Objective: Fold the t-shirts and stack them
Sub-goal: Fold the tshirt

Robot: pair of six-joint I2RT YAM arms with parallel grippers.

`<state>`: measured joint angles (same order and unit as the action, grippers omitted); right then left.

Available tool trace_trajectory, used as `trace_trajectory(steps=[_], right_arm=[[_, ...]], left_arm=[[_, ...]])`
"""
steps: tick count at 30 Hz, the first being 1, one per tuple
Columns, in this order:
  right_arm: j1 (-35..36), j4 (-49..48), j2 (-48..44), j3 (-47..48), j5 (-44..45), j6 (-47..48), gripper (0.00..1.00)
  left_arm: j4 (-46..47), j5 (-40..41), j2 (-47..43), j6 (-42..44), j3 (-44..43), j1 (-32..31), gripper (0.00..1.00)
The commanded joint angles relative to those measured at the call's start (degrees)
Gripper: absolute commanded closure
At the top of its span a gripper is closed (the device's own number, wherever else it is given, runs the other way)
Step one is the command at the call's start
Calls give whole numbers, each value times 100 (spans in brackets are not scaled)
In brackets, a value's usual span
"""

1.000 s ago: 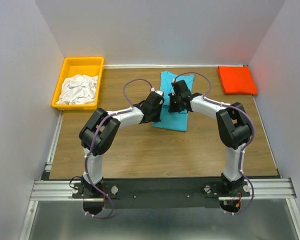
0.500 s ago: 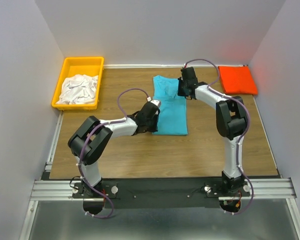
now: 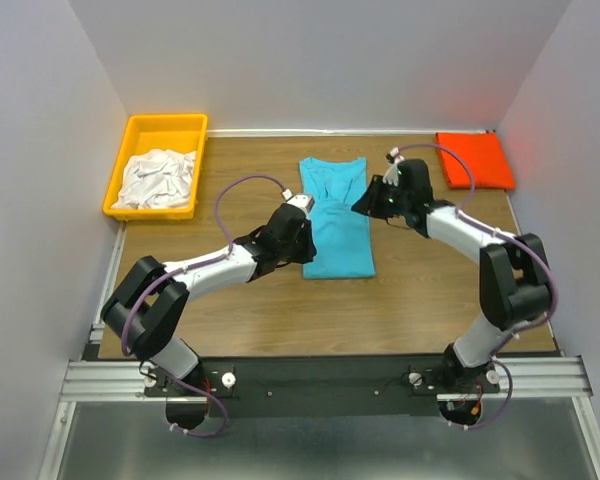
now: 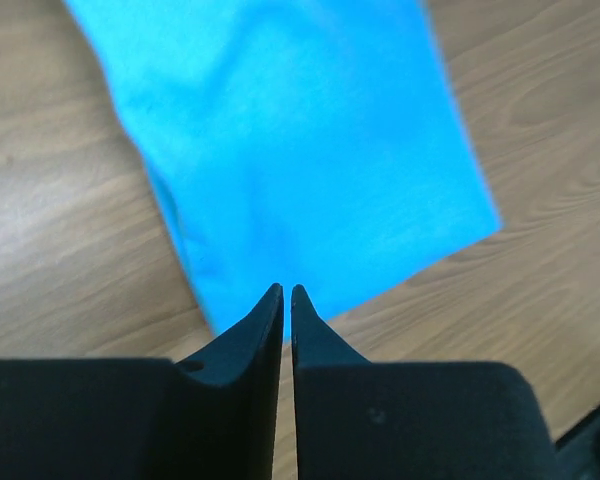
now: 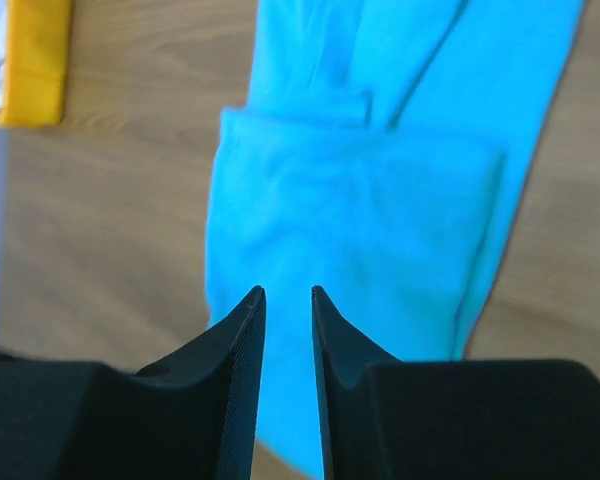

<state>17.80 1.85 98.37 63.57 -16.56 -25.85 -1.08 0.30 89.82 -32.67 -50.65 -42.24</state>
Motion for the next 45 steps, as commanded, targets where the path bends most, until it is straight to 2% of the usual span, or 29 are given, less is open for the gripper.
trace_trajectory(steps=[1,5,7,13,18,23,26,30,35,38,42,45], right_arm=[[-172,-1571,-581,-1467,-1806,-1009,68],[-417,-3214,-740,-3032,-2352,-1983,67],[-523,-3872,-688,-3707,-2431,-2091,67],[-1068,-4491,-248,-4773,-2651,-2039,67],[-1350,-4465,-677,-5039,-2844,-2029,66],[-1341,-4299,-1126,-4504,-3020,-2276,59],[-1341,-4034,-978,-3792,-2950,-2241,57],[-1323,-4043,-214,-2556,-2985,-2293,56],[-1315,-4052,805,-1439,-2897,-2442,55],[-1314,-4069,1726,-910,-2906,-2688,55],[-1332,-4052,2343,-645,-2722,-2689,55],[-1376,-4026,2573,-662,-2564,-2768,55]], left_arm=[[644,-433,-150,-64,169,14,85],[995,-898,298,-134,301,14,85],[1136,-978,457,-214,459,23,86],[1417,-1207,809,-662,995,154,86],[1514,-1234,240,-820,1627,435,86],[1488,-1137,-351,-741,1498,480,86],[1532,-1041,-422,-662,1094,550,86],[1655,-1137,130,-452,261,866,86],[1717,-1391,1403,-293,-716,1314,86],[1463,-1524,2115,-171,-1375,1499,86],[1042,-1558,2890,-21,-2166,1587,86],[821,-1577,3243,6,-2370,1614,86]])
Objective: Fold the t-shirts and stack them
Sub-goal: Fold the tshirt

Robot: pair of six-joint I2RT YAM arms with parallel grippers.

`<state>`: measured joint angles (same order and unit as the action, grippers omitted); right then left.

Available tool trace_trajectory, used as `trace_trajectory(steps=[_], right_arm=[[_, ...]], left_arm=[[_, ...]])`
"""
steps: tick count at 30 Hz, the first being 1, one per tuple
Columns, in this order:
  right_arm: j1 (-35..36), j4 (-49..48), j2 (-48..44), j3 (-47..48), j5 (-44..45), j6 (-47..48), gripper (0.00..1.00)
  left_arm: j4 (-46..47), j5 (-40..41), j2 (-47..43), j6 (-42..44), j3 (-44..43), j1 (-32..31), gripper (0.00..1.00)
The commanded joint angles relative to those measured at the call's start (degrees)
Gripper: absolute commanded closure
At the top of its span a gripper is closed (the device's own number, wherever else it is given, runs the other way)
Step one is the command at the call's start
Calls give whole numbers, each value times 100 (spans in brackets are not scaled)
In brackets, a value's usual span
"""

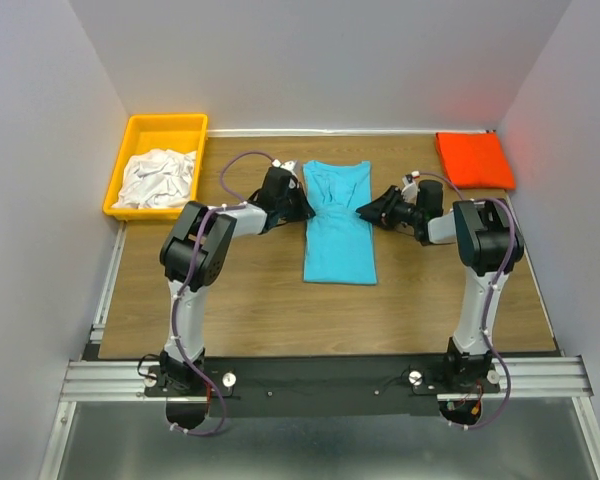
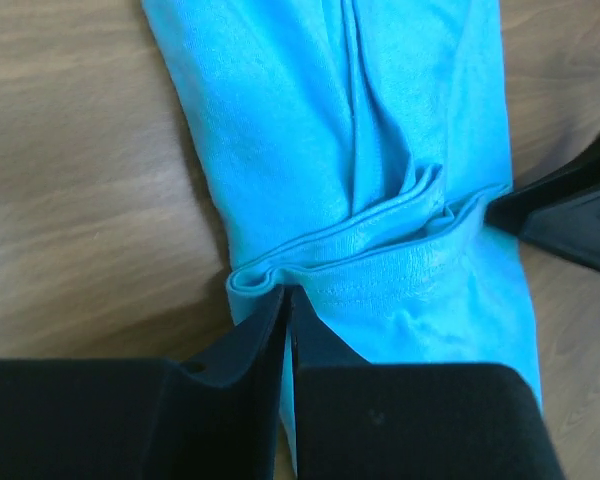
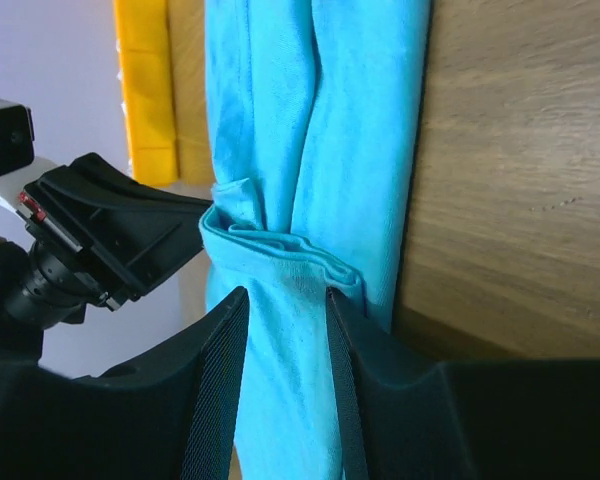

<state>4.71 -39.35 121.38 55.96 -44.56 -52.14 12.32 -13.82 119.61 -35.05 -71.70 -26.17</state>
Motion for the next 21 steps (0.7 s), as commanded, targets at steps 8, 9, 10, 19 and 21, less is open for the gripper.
trace_trajectory(steps=[8,9,10,19,21], right_arm=[[-84,1709,-614,55,649,800,53],[-93,2408,-999,81,763,1202,52],[-84,2684,-1185,99,1008,1389,50],[767,5549,-3451,-656,3290,2410,20],[1118,5919,-3769,-963,3610,2201,20]], left_arm=[[-607,406,-865,762,279,77,85],[-686,633,-1087,919,480,69,84],[-722,722,-1324,990,612,69,84],[-1758,1266,-4476,1563,1991,-2,35],[-1986,1847,-5006,1484,2273,-2,32]])
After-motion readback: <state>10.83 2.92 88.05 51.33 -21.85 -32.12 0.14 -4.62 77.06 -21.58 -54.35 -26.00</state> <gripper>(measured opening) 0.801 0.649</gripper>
